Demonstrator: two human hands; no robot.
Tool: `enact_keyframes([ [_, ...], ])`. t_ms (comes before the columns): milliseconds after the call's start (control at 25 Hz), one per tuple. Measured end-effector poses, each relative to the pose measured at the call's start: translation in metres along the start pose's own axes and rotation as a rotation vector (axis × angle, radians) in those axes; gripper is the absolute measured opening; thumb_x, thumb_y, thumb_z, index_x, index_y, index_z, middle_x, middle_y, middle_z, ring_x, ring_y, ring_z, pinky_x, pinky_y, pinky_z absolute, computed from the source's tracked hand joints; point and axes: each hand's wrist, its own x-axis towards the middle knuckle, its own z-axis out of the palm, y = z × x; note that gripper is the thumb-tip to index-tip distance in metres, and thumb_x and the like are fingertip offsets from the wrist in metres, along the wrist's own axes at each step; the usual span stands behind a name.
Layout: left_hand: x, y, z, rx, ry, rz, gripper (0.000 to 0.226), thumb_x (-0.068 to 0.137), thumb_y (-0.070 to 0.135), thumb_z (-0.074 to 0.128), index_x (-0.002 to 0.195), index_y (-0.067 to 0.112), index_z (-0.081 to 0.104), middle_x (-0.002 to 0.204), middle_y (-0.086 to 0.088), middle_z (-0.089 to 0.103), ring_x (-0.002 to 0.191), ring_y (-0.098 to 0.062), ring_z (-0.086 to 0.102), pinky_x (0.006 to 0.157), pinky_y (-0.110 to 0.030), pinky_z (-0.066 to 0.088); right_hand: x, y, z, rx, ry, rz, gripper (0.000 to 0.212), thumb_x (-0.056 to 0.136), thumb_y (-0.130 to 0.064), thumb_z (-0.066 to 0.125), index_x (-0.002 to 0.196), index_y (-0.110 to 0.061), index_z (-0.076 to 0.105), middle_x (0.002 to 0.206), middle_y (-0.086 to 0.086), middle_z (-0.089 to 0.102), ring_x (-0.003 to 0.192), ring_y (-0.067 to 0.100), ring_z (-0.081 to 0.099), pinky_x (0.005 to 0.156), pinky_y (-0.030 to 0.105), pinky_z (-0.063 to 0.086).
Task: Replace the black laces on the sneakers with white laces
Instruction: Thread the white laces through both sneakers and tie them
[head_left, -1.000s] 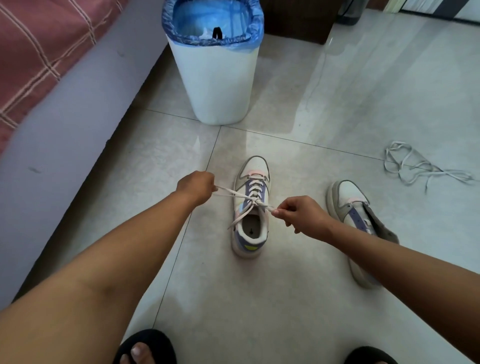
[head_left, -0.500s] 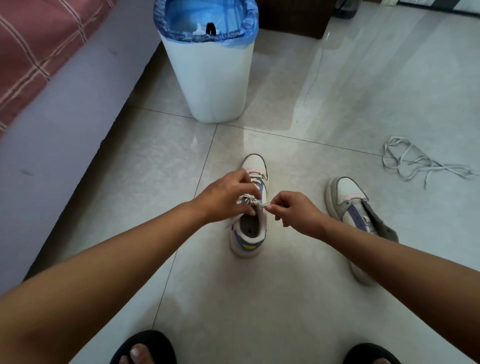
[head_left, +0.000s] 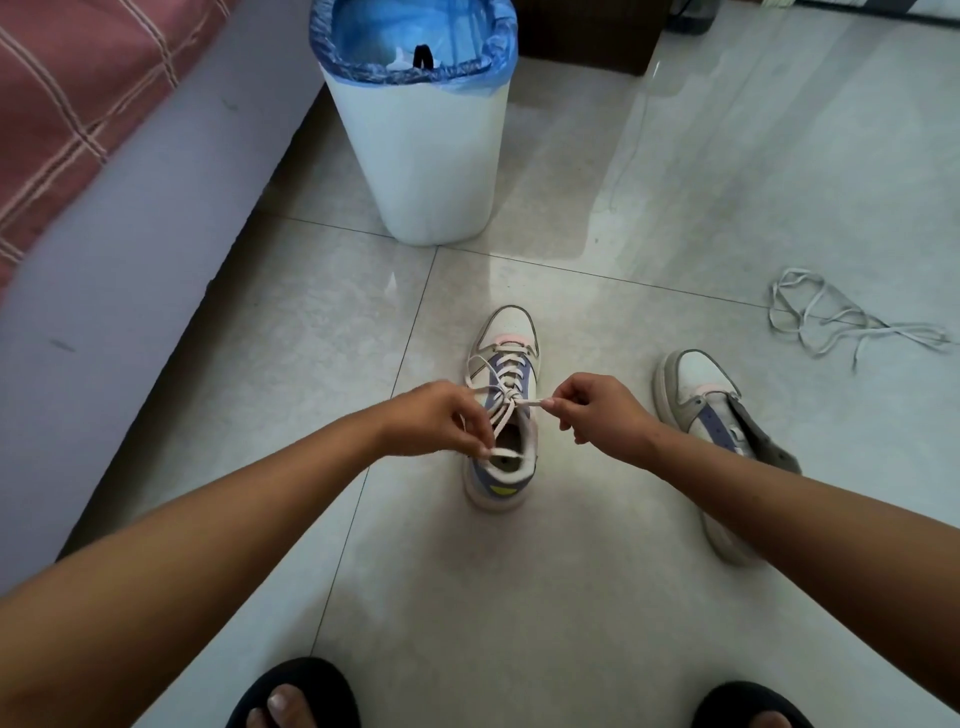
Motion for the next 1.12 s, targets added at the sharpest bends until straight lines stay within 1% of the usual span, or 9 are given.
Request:
enact_keyframes([
  [80, 0.003, 0.001, -0.012, -0.204, 0.183, -0.061, 0.017, 0.084, 0.007, 0.068, 0.087, 0.024, 0.067, 0.086, -0.004, 0.063, 0.072, -0.008, 0.059, 0.063, -0.023, 0.048, 0.0, -0.002, 0.002, -0.002, -0.016, -0.005, 0.016, 0.09, -0.021, 0.063, 0.081, -0.008, 0.059, 0.066, 0.004, 0.059, 0.047, 0.004, 0.05, 0.046, 0.015, 0.043],
  [160, 0.016, -0.001, -0.02, -0.098, 0.383, -0.082, 0.02, 0.092, 0.007, 0.057, 0.101, 0.023, 0.062, 0.097, -0.002, 0.056, 0.081, -0.013, 0.058, 0.07, -0.027, 0.046, 0.0, -0.003, 0.006, -0.014, -0.029, -0.015, 0.016, 0.09, -0.02, 0.063, 0.084, -0.006, 0.059, 0.066, 0.003, 0.059, 0.044, 0.001, 0.05, 0.045, 0.013, 0.042],
  [200, 0.023, -0.001, -0.021, 0.03, 0.405, -0.067, 0.025, 0.093, 0.008, 0.054, 0.111, 0.024, 0.06, 0.104, -0.002, 0.051, 0.088, -0.014, 0.055, 0.078, -0.028, 0.045, 0.0, -0.003, 0.007, -0.025, -0.034, -0.02, 0.016, 0.09, -0.02, 0.063, 0.084, -0.006, 0.059, 0.066, 0.003, 0.058, 0.045, 0.002, 0.049, 0.045, 0.013, 0.041],
  [280, 0.037, 0.0, -0.017, 0.314, 0.333, -0.036, 0.034, 0.092, 0.013, 0.058, 0.123, 0.025, 0.058, 0.118, -0.003, 0.044, 0.105, -0.017, 0.049, 0.09, -0.032, 0.043, -0.001, -0.004, 0.007, -0.04, -0.042, -0.03, 0.015, 0.09, -0.02, 0.063, 0.083, -0.007, 0.059, 0.065, 0.003, 0.058, 0.048, 0.005, 0.048, 0.046, 0.014, 0.042],
  [440, 0.044, -0.001, -0.014, 0.79, 0.322, 0.007, 0.024, 0.09, 0.028, 0.06, 0.11, 0.016, 0.065, 0.132, -0.003, 0.043, 0.123, -0.022, 0.038, 0.092, -0.036, 0.034, -0.004, -0.003, 0.003, -0.041, -0.046, -0.043, 0.016, 0.087, -0.021, 0.066, 0.078, -0.009, 0.059, 0.062, 0.002, 0.057, 0.044, 0.002, 0.047, 0.046, 0.015, 0.042],
  [600, 0.035, -0.007, -0.014, 0.901, 0.307, -0.038, 0.021, 0.095, 0.026, 0.051, 0.111, 0.02, 0.062, 0.129, 0.003, 0.044, 0.124, -0.019, 0.034, 0.099, -0.039, 0.025, -0.007, 0.005, -0.004, -0.12, -0.074, -0.046, 0.017, 0.087, -0.024, 0.066, 0.074, -0.014, 0.061, 0.06, -0.001, 0.056, 0.051, 0.011, 0.047, 0.054, 0.025, 0.043],
  [800, 0.033, -0.004, -0.013, 1.182, 0.273, -0.036, 0.028, 0.092, 0.026, 0.051, 0.119, 0.021, 0.057, 0.138, 0.002, 0.033, 0.133, -0.022, 0.023, 0.105, -0.049, 0.02, -0.005, 0.003, -0.015, -0.3, -0.128, -0.037, 0.017, 0.089, -0.027, 0.063, 0.081, -0.012, 0.064, 0.063, -0.005, 0.056, 0.056, 0.007, 0.047, 0.057, 0.023, 0.041],
  [920, 0.034, -0.003, -0.013, 1.205, 0.265, -0.058, 0.029, 0.09, 0.025, 0.053, 0.119, 0.022, 0.058, 0.142, 0.0, 0.028, 0.136, -0.025, 0.019, 0.106, -0.052, 0.016, -0.002, 0.004, -0.019, -0.357, -0.142, -0.035, 0.016, 0.089, -0.028, 0.063, 0.083, -0.013, 0.064, 0.063, -0.006, 0.055, 0.056, 0.005, 0.047, 0.052, 0.018, 0.037],
  [1120, 0.035, -0.002, -0.012, 1.224, 0.262, -0.079, 0.03, 0.089, 0.024, 0.053, 0.118, 0.023, 0.059, 0.143, 0.0, 0.026, 0.137, -0.025, 0.017, 0.108, -0.054, 0.015, 0.003, 0.003, -0.024, -0.422, -0.161, -0.039, 0.016, 0.089, -0.029, 0.063, 0.084, -0.014, 0.065, 0.067, -0.005, 0.056, 0.061, 0.008, 0.048, 0.057, 0.022, 0.038],
])
